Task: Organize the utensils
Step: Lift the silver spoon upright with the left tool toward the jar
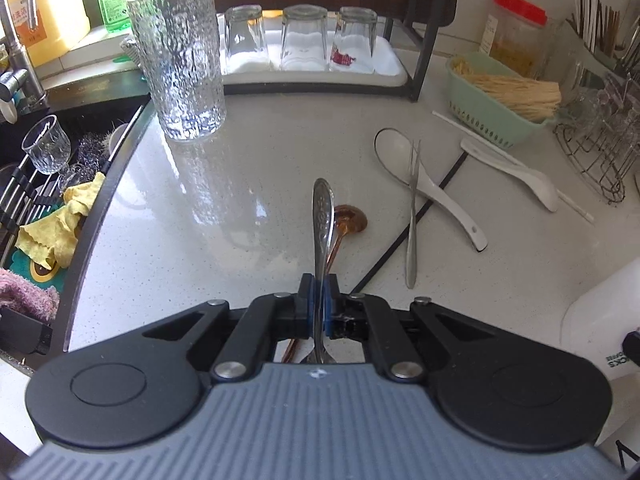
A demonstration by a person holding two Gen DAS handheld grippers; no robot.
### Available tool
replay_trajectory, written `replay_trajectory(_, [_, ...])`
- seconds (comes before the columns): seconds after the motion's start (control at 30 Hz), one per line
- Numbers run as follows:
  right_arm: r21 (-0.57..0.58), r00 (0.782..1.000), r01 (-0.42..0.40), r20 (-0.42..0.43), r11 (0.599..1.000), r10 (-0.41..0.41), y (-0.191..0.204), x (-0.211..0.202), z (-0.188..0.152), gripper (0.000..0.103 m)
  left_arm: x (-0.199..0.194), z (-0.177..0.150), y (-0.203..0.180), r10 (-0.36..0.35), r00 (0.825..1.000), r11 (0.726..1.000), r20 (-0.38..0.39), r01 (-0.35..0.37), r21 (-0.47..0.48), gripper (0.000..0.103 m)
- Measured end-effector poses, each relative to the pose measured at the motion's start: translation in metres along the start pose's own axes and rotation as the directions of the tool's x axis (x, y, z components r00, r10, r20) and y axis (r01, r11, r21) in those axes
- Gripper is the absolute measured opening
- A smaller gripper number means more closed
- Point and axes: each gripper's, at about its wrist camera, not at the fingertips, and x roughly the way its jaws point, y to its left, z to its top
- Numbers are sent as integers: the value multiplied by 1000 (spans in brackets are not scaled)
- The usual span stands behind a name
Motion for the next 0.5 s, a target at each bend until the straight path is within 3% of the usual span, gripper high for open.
replay_trajectory(0.5, [4,1000,6,1,1000,-6,1,0,1,90,-60,4,-34,-48,992,999,116,47,15,6])
